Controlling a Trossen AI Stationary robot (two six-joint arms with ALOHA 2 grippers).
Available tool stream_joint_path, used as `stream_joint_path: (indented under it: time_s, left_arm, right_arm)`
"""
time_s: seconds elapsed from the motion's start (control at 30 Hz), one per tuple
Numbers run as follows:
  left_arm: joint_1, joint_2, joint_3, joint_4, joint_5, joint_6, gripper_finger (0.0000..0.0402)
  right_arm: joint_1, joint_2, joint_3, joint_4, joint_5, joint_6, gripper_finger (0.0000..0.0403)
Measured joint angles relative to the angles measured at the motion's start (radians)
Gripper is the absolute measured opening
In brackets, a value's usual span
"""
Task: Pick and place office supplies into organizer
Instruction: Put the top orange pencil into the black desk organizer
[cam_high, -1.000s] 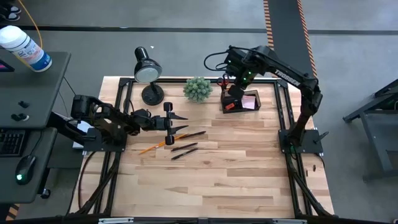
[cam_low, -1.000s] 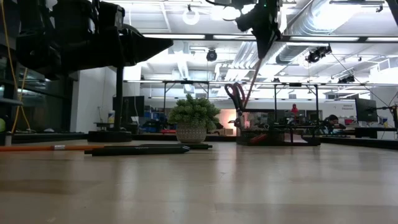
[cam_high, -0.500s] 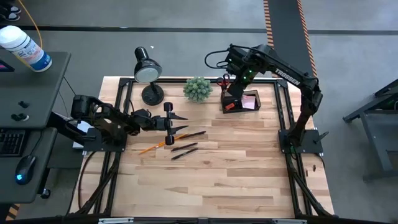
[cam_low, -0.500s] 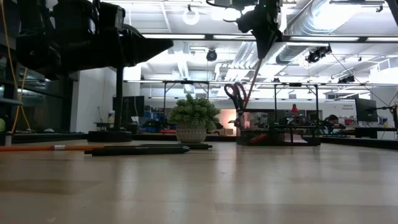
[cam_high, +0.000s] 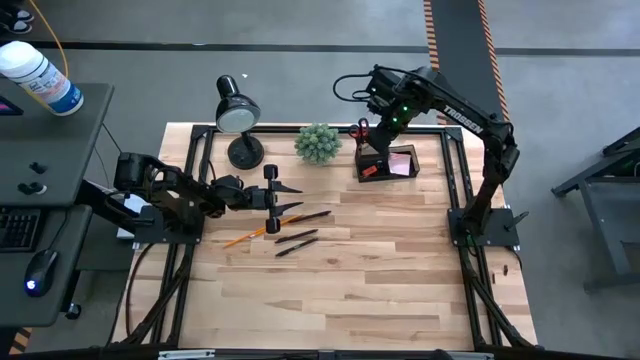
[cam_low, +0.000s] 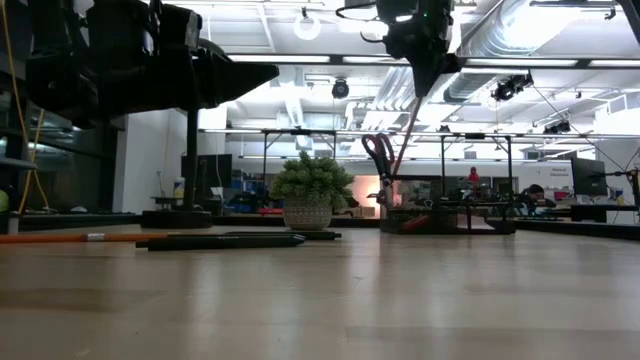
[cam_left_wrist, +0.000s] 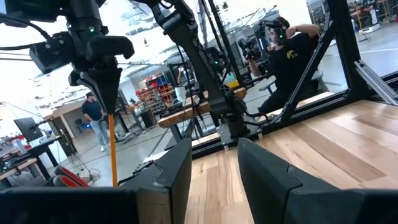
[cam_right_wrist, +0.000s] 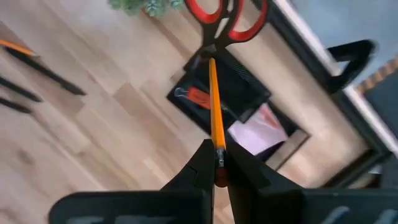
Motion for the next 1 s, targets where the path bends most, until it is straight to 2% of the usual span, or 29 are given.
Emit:
stream_joint_path:
  time_s: [0.17,0.3,0.4,0.57,0.8,1.0]
  left_arm:
    - [0.000,0.000,0.000,-0.002,0.000,0.000,0.0118]
    - [0.000,0.000,0.000,-0.004,0.000,-0.002,0.0117]
    - [0.000,0.000,0.000,-0.004,0.000,-0.002,0.0117]
    - [0.000,0.000,0.000,-0.004,-0.012,0.000,0.0117]
    - [0.000,0.000,0.000,-0.005,-0.035,0.000,0.0117]
    - [0.000,0.000,0.000,-0.009,-0.035,0.000,0.0117]
  right_arm:
    - [-0.020,0.008,-0.009,0.003,-0.022,0.016,0.0012]
    - [-0.053,0.008,-0.095,0.001,-0.050,0.038,0.0012]
    - [-0.082,0.008,-0.185,0.003,-0.039,0.019,0.0012]
    - [-0.106,0.008,-0.284,0.001,0.038,-0.068,0.0024]
    - [-0.112,0.008,-0.279,0.000,0.041,-0.087,0.0017]
    - [-0.082,0.008,-0.229,-0.002,0.054,-0.087,0.0033]
